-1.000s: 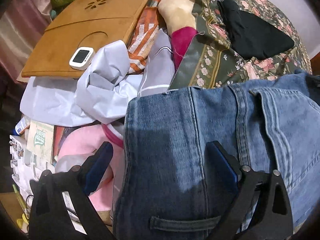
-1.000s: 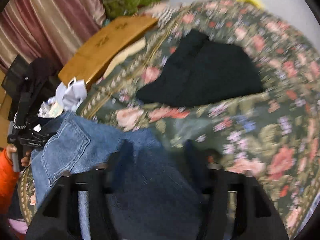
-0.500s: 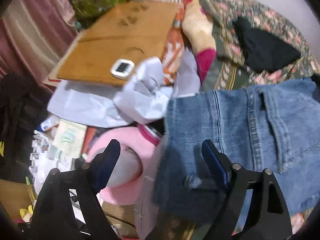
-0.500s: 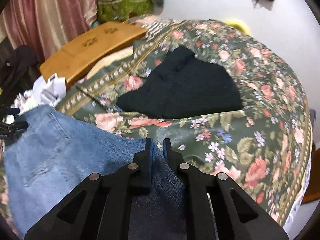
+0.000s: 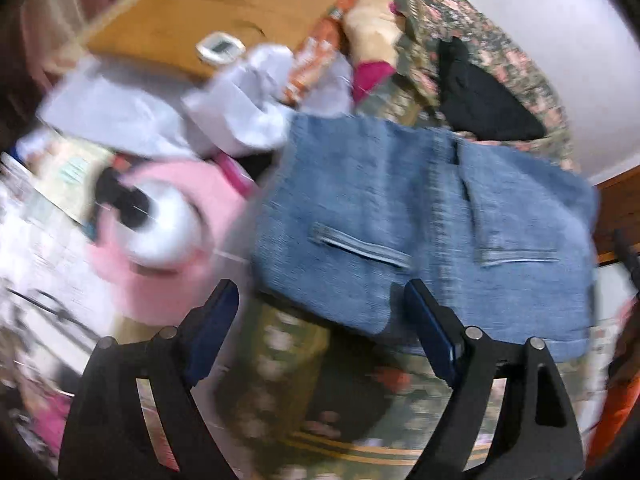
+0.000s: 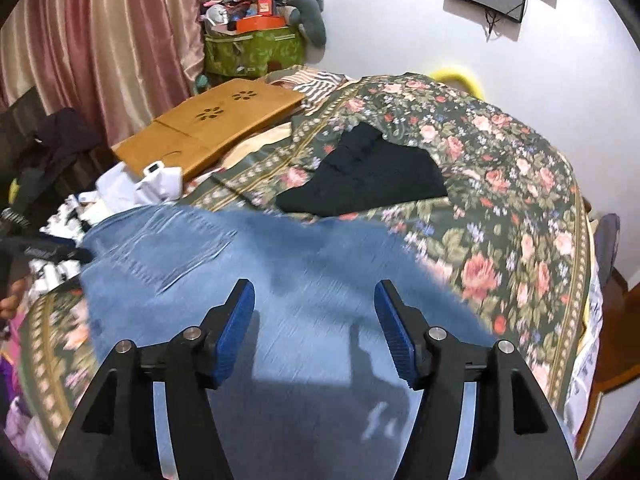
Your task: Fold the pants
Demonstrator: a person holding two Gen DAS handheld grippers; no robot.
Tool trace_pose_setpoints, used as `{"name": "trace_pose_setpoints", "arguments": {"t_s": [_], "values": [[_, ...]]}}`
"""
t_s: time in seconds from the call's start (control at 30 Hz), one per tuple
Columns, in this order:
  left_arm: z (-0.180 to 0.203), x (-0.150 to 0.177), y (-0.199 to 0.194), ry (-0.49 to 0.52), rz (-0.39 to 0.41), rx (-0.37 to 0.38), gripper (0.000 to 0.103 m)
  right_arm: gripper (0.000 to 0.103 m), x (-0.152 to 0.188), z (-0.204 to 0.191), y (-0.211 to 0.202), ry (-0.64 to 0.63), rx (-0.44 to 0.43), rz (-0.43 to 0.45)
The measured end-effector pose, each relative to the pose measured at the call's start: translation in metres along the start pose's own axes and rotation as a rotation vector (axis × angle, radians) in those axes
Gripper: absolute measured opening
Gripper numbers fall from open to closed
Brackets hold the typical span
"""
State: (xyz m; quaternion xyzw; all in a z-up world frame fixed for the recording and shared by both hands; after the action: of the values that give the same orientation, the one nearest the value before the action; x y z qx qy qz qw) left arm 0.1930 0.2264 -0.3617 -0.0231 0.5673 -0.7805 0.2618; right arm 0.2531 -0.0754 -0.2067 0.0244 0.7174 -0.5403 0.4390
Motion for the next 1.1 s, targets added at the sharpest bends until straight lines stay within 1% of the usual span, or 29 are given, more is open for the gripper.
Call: {"name": "trace_pose_setpoints", "arguments": {"t_s": [0.03,0.07,0.1,0.13,0.17,0.2,0.23,0.27,0.33,0.4,0.53,0.57,0.6,0.63,0.67,0.7,0.77,0.8,0.83,0.9,1.0,1.1], "values": [[0.004,0.002,0.004,-0.016,-0.018,0.033,0.083,0.058,0.007,-0.002,-0.005,0.005,-0.011,-0.006],[0.006,0.003,0.007,-0.015,-0.024,0.03,0.077,0.058,0.013,-0.004,-0.008,0.01,-0.017,-0.012],[0.011,0.002,0.01,0.009,-0.021,0.017,0.073,0.058,0.019,-0.004,-0.011,0.014,-0.022,-0.017],[0.015,0.002,0.011,0.029,-0.015,0.016,0.063,0.058,0.025,-0.006,-0.012,0.019,-0.031,-0.029],[0.02,0.001,0.01,0.045,-0.009,0.018,0.05,0.058,0.034,-0.007,-0.014,0.025,-0.044,-0.046],[0.025,0.0,0.009,0.061,0.003,0.014,0.045,0.058,0.04,-0.009,-0.016,0.027,-0.048,-0.055],[0.03,-0.002,0.005,0.09,0.033,-0.004,0.03,0.058,0.048,-0.011,-0.016,0.026,-0.053,-0.072],[0.035,-0.004,0.002,0.119,0.059,-0.033,0.026,0.058,0.054,-0.014,-0.017,0.019,-0.057,-0.084],[0.044,-0.008,-0.006,0.182,0.119,-0.09,0.024,0.058,0.065,-0.019,-0.017,0.0,-0.055,-0.098],[0.051,-0.01,-0.013,0.224,0.164,-0.132,0.023,0.058,0.068,-0.025,-0.015,-0.032,-0.055,-0.101],[0.054,-0.018,-0.026,0.244,0.22,-0.153,0.021,0.057,0.068,-0.042,-0.003,-0.112,-0.066,-0.114],[0.056,-0.02,-0.031,0.249,0.234,-0.154,0.021,0.054,0.065,-0.045,0.001,-0.125,-0.072,-0.112],[0.056,-0.022,-0.035,0.253,0.245,-0.154,0.021,0.045,0.064,-0.047,0.005,-0.13,-0.074,-0.113],[0.058,-0.025,-0.041,0.257,0.263,-0.153,0.021,0.04,0.062,-0.049,0.01,-0.128,-0.082,-0.115],[0.059,-0.028,-0.048,0.259,0.28,-0.151,0.021,0.031,0.059,-0.051,0.014,-0.124,-0.087,-0.109],[0.06,-0.029,-0.054,0.26,0.293,-0.146,0.021,0.019,0.057,-0.053,0.016,-0.12,-0.098,-0.103],[0.063,-0.033,-0.067,0.264,0.323,-0.133,0.021,0.012,0.052,-0.054,0.018,-0.1,-0.105,-0.098],[0.065,-0.033,-0.072,0.266,0.332,-0.129,0.021,0.007,0.051,-0.056,0.015,-0.082,-0.122,-0.093],[0.065,-0.034,-0.076,0.27,0.34,-0.128,0.021,0.006,0.05,-0.056,0.012,-0.068,-0.134,-0.088],[0.063,-0.034,-0.078,0.274,0.341,-0.13,0.021,0.005,0.047,-0.059,0.001,-0.041,-0.155,-0.071],[0.055,-0.025,-0.068,0.266,0.306,-0.124,0.021,0.005,0.047,-0.068,-0.017,-0.034,-0.171,-0.05],[0.047,-0.013,-0.049,0.286,0.271,-0.159,0.022,0.006,0.056,-0.073,-0.016,-0.002,-0.2,-0.085]]}}
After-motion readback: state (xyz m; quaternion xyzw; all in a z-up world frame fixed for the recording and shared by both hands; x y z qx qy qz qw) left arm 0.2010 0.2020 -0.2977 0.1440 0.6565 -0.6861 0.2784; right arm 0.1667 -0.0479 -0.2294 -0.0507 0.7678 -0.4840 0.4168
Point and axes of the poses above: each gripper's, at about its wrist camera, not at the fingertips, and y roughly the way its jaws point, z to its right, x to its underside, the point moved 8 cm from there along y, roughly the way its jaws point, and after that the axes turned 3 degrees about z, right-handed, at the moved point
